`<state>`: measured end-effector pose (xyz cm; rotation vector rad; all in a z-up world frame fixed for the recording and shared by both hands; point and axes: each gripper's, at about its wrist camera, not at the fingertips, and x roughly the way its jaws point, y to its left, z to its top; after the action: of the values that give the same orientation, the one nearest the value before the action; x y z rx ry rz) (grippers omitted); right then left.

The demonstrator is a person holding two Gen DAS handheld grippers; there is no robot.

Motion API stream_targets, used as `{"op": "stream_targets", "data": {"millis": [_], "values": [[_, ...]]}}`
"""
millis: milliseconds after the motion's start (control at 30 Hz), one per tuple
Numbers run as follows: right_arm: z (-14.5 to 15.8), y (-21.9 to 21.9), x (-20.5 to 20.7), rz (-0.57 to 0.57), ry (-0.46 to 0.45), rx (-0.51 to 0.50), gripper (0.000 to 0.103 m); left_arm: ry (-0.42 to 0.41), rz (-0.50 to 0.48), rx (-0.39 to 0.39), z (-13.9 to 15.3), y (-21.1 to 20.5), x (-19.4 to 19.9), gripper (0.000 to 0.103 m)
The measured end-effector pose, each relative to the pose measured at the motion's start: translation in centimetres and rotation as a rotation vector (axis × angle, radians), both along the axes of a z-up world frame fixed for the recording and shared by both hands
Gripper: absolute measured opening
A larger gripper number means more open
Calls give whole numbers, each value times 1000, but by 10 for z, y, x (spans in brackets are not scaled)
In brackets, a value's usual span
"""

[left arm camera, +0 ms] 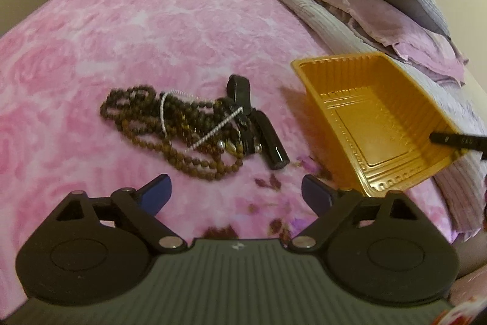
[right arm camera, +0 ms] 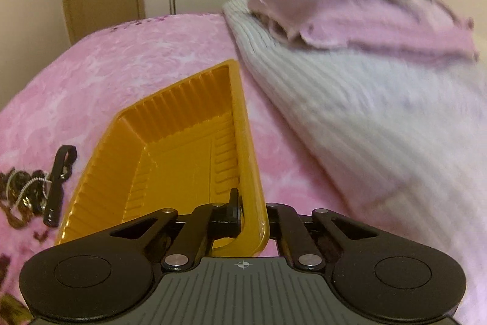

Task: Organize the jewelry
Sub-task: 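Grasp the orange tray rim with the right gripper and pull it closer, then grasp the brown bead strand with the left gripper and lift it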

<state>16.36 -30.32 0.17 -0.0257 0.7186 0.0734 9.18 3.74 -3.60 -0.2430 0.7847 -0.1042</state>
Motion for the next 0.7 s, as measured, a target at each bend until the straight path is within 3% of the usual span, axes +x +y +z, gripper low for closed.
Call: {"op": "stream_targets", "data": {"millis": [67,300,500,700], "values": [[4,9,0,21,-15,-50,4,-17,-12,34,1,0,3,87],[3,21,-3,44,-24,-97,4,-38,-155,179,-5,-2,15,58],[5,21,0,46,-23,-111,4,-53,-411,396,-16,-14,25,34],[4,21,1,43,-19,-114,4,-45,-652,584,-31,-25,40,28]]}}
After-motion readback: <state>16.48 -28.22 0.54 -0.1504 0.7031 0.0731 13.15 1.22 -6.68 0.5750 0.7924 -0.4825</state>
